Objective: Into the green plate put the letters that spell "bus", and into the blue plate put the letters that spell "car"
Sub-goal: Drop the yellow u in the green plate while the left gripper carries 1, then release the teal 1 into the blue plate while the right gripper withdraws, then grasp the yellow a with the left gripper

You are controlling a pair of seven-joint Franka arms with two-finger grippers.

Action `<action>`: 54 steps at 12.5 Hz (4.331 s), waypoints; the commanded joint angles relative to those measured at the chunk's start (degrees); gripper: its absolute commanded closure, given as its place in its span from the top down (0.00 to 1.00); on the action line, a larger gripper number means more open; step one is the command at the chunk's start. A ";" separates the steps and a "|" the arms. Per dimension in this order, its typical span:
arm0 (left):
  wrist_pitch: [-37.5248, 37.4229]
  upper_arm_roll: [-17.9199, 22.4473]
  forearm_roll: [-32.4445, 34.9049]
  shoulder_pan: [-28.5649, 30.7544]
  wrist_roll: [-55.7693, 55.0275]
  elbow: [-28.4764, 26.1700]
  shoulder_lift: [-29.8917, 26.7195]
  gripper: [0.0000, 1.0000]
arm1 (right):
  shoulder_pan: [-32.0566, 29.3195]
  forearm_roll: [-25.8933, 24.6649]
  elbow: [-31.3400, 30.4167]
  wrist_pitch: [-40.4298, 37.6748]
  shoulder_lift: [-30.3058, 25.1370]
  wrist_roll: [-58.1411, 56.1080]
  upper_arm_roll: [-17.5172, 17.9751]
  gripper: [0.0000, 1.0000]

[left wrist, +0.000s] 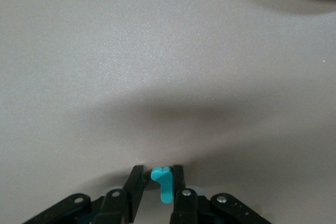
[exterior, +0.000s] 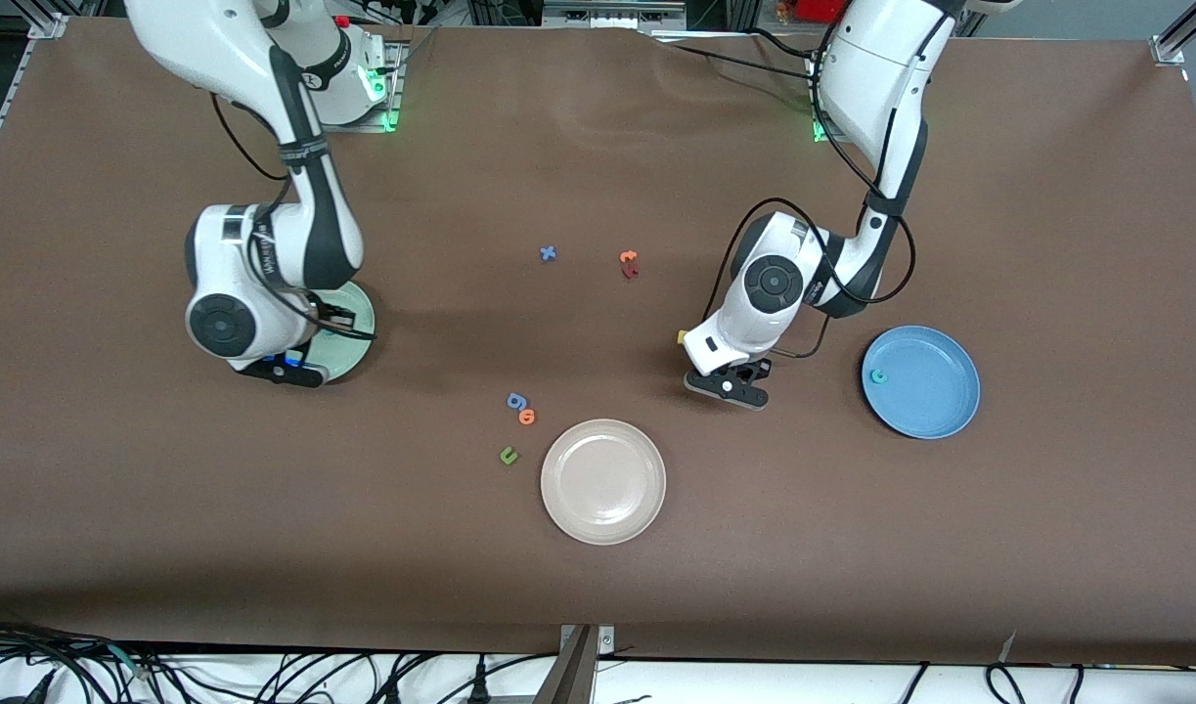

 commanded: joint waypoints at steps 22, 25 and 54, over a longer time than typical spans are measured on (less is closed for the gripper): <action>-5.94 6.41 0.49 23.79 53.74 -5.56 -7.86 0.08 | -1.27 -2.10 32.64 -32.38 -12.92 -4.26 -0.50 1.00; -5.94 6.41 0.23 24.59 54.11 -5.65 -6.81 0.34 | 1.36 -3.69 31.94 -32.03 -13.45 -3.56 -0.41 1.00; 2.05 -8.53 1.02 2.36 -14.45 -2.92 -1.45 0.53 | -38.71 -10.64 14.98 -19.46 -29.97 -3.64 36.59 1.00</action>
